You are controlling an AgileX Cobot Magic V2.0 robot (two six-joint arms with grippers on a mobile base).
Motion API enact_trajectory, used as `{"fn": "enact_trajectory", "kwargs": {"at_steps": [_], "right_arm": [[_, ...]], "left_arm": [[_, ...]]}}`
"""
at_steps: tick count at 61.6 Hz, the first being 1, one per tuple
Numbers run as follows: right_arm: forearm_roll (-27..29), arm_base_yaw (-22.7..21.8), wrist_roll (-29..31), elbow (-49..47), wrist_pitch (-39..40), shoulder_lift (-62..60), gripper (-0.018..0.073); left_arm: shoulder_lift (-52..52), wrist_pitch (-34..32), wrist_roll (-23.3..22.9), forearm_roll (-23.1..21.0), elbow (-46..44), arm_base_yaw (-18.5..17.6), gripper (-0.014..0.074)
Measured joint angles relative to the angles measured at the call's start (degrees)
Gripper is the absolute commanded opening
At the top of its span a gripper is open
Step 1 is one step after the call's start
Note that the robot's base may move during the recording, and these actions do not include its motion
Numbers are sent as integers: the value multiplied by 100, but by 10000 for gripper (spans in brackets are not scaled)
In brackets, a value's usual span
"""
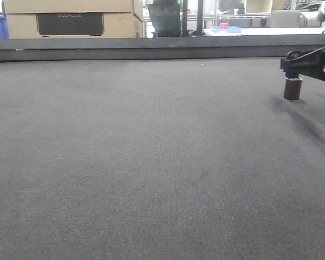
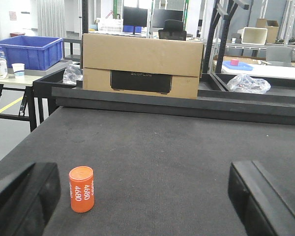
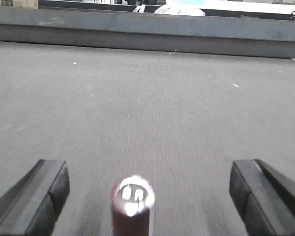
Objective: Place cylindrical capacitor in blue bin on shelf
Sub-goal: 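Close left gripper on orange cylinder and right gripper on capacitor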
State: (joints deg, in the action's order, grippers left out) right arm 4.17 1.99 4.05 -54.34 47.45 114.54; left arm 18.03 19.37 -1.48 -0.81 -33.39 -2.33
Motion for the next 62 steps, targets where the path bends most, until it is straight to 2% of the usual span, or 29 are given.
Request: {"fn": "enact_trajectory", "kwargs": {"at_steps": [20, 24, 29, 39, 48, 54, 62], "right_arm": [[0, 0, 0, -886, -386, 947, 568], [0, 0, 0, -942, -450, 1063, 543], [0, 0, 0, -1005, -504, 1164, 452], [-10, 0, 0, -1074, -467, 1179, 132], [-10, 0, 0, -1074, -467, 1179, -91], [-10, 0, 0, -1074, -552, 1045, -157], [-10, 0, 0, -1042, -660, 558, -163]], "left_arm": [[0, 0, 0, 0, 0, 0, 602], [0, 0, 0, 0, 0, 0, 602], [0, 0, 0, 0, 0, 0, 602], [0, 0, 0, 0, 0, 0, 602], [0, 0, 0, 0, 0, 0, 602], [0, 0, 0, -25, 0, 0, 602], [0, 0, 0, -25, 0, 0, 602]]}}
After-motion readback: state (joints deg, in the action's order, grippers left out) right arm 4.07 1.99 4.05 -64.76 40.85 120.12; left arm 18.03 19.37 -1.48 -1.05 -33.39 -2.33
